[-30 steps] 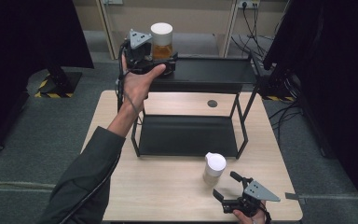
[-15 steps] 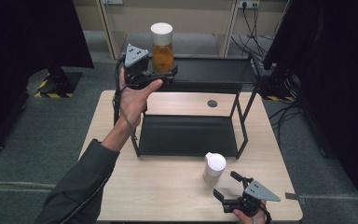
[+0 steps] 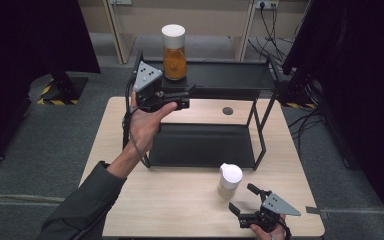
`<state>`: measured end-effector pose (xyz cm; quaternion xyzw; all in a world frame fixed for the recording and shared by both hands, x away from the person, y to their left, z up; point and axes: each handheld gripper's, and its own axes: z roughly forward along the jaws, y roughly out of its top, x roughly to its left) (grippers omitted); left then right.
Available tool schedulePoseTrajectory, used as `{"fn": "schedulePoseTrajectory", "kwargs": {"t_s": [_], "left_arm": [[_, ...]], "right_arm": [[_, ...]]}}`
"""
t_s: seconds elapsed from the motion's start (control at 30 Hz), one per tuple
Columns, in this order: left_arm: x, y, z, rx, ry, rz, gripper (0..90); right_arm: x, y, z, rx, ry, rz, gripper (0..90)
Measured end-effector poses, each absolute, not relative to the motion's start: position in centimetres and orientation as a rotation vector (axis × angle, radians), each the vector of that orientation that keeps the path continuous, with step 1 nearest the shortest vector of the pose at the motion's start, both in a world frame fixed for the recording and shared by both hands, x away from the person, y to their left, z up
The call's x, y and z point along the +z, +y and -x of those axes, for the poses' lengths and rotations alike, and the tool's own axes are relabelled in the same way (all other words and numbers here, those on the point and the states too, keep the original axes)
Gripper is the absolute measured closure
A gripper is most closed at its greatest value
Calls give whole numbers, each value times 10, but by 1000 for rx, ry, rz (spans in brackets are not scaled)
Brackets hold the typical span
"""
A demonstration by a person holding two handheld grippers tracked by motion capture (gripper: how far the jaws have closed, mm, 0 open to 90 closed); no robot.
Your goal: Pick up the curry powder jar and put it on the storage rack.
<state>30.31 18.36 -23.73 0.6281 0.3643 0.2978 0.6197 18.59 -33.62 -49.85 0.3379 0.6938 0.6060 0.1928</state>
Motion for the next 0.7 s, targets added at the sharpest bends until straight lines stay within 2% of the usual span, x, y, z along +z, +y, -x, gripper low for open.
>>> {"fn": "schedulePoseTrajectory", "kwargs": {"t_s": [0.7], "left_arm": [[-286, 185, -265, 568, 712, -1456, 16]], "right_arm": [[-498, -336, -186, 1698, 1948, -943, 5]]}}
